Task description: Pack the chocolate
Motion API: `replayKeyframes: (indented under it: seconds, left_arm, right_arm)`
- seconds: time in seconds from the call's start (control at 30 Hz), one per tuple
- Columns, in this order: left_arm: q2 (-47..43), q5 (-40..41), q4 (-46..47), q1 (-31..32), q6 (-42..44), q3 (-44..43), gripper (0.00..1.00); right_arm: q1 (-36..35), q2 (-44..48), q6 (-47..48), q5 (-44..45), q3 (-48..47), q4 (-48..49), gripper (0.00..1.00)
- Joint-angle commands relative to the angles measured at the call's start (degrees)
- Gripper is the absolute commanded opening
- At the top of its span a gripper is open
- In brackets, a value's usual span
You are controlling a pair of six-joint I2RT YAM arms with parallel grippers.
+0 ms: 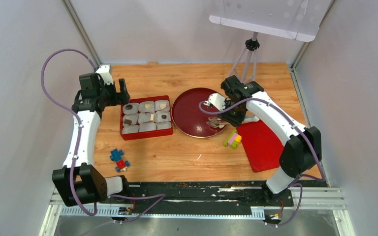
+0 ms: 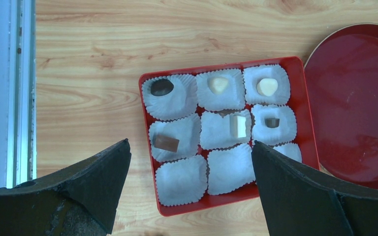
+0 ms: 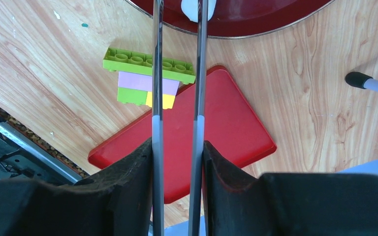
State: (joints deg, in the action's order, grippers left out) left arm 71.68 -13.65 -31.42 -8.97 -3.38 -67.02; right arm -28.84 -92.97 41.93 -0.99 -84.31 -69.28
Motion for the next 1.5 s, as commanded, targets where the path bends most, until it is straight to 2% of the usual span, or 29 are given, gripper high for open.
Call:
replayKeyframes:
  seconds: [0.0, 0.33, 0.6, 0.77, 0.9, 1.13, 1.47]
  left_arm:
    - [-1.7, -0.9, 1.8, 0.2, -0.7, 0.4, 1.00]
    - [-2.7, -0.9, 2.1, 0.2, -0.9, 1.8, 1.00]
    - [-3.3, -0.9, 2.6, 0.2, -1.3, 3.0, 1.00]
    - [-3.0, -1.4, 3.1, 0.2, -1.7, 3.1, 1.00]
    - [-2.8, -1.5, 3.1, 0.2, -1.8, 2.7, 1.00]
    - [-3.4, -0.6, 2.3, 0.3, -1.0, 2.3, 1.00]
    - [-4.9, 1.5, -0.6, -0.8, 1.8, 2.7, 1.00]
  right_arm:
    - [0.0, -1.5, 0.6, 2.4, 0.3, 0.1, 0.36]
    - [0.8, -5.5, 0.3, 6.2, 0.2, 0.2, 0.38]
    - [1.2, -4.6, 0.6, 11.1, -0.3, 0.3, 0.38]
    - [1.5, -3.7, 0.8, 11.2, 0.2, 0.4, 0.24]
    - [1.4, -3.7, 0.9, 7.7, -3.0, 0.1, 0.12]
    - [0.5, -5.5, -1.7, -5.7, -14.4, -0.4, 0.07]
    - [-5.6, -14.5, -4.7, -16.9, -31.6, 0.3, 0.04]
